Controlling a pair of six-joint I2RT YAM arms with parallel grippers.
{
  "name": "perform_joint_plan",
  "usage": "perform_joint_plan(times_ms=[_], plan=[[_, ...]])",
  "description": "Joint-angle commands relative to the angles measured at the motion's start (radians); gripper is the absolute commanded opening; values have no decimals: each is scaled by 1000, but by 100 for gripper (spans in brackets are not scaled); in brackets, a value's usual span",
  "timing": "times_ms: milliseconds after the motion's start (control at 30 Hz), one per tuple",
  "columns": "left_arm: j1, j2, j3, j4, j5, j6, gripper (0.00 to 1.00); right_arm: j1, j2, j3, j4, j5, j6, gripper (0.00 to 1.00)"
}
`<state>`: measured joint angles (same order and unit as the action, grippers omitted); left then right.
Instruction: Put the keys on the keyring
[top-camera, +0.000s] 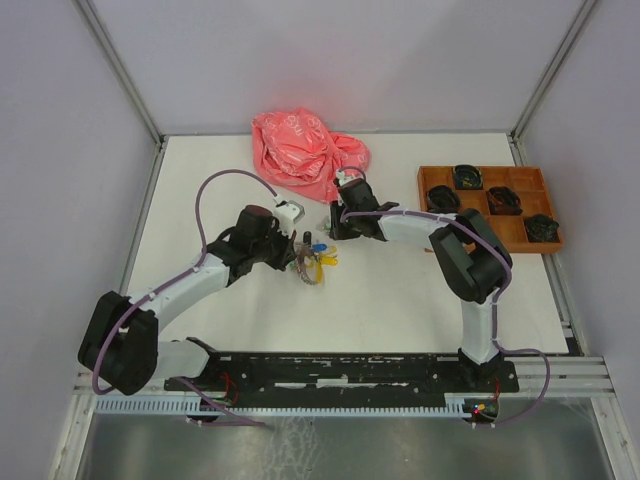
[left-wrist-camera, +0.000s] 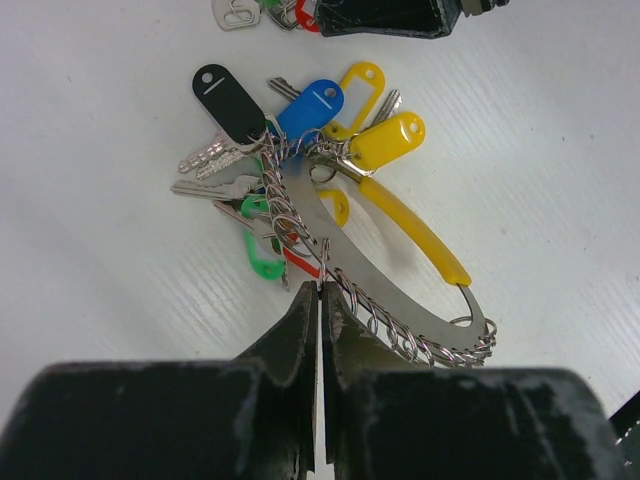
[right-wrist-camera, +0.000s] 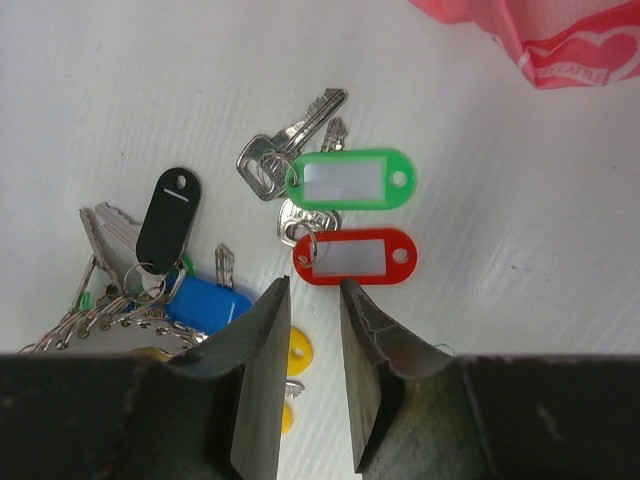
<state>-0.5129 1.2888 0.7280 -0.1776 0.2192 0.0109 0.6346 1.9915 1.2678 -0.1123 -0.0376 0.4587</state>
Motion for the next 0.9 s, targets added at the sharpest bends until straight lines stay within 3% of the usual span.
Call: perform_joint_plan(times_ms=[0,433,700,867], plan=[[-1,3,11,53,16,-29,3,2,11,44,69,34,40,34],[-2,15,18,46,29,-25,3,-1,74,81,78,17,56,29],[-1,12,19,46,38,-15,3,-3,2,28,67,26,0,7],[-2,10,22,43,48,-11,3,-3,-110,-45,8,38,-75,3]])
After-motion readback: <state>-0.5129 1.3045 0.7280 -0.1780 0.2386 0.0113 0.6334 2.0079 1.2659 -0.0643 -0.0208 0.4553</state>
